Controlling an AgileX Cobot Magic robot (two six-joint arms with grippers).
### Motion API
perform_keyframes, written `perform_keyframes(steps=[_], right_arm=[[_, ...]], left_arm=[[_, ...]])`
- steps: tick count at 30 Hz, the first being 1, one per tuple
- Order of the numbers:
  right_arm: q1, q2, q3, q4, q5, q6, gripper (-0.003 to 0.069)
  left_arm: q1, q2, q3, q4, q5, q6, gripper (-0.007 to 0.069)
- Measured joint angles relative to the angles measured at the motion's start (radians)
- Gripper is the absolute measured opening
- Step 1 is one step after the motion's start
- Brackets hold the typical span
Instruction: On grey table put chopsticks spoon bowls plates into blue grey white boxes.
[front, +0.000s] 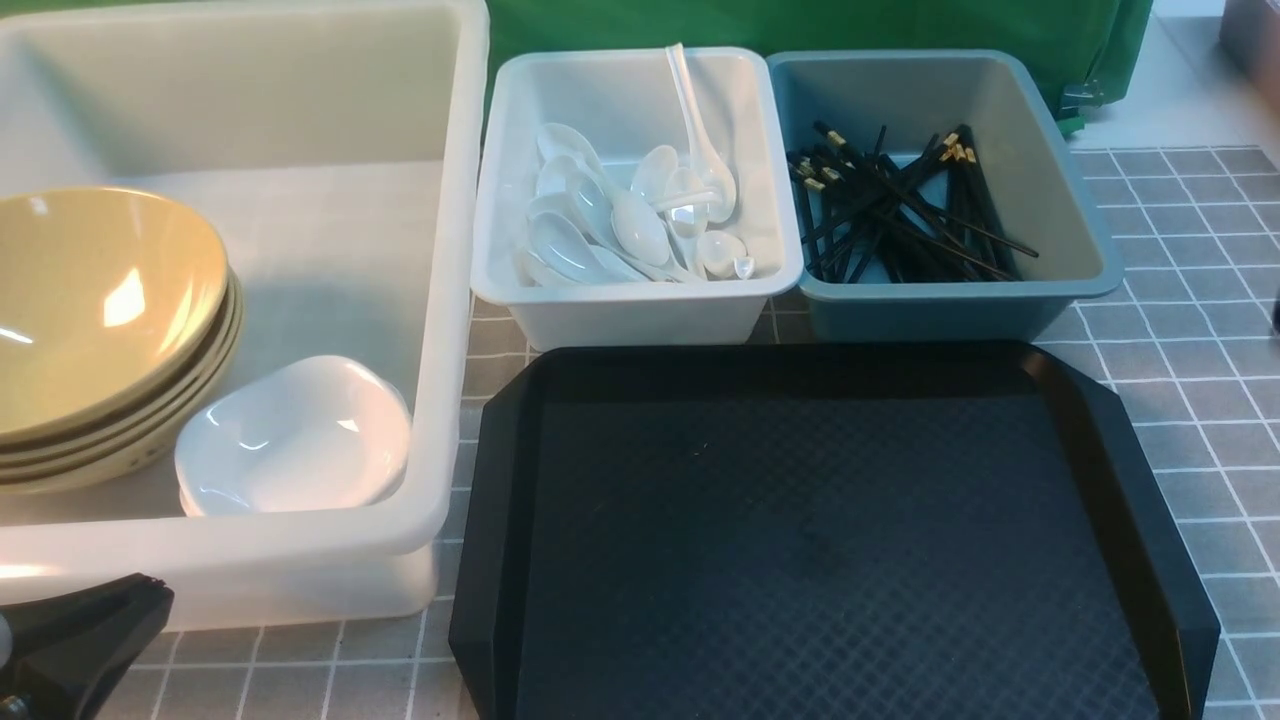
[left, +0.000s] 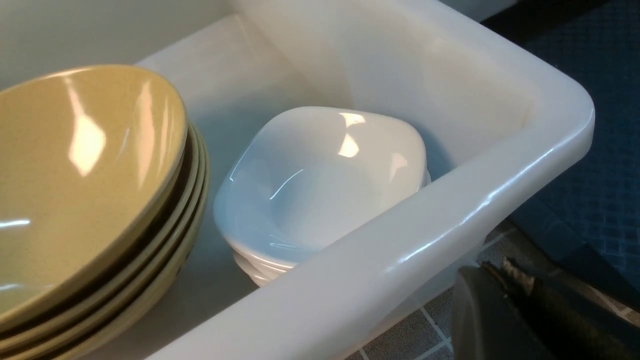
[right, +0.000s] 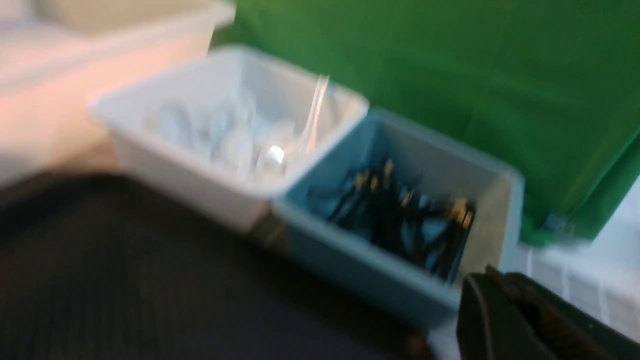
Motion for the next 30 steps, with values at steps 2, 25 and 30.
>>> perform_keyframes(steps=[2,25,30], right_arm=[[0.000,-0.018,0.112,0.000,-0.005,-0.004,0.0034],[-0.194,-0.420,0.466,-0.075,-0.278,0.306,0.0034],[-0.225,-0.550,0.466,-0.215,0.022,0.516,0.0034]], left_arm=[[0.000,0.000,0.000,-0.001,0.000,0.000,-0.0011],[-0.001,0.000,0.001,-0.006,0.000,0.000,-0.0011],[-0.001,0.000,0.001,-0.006,0.000,0.000,-0.0011]])
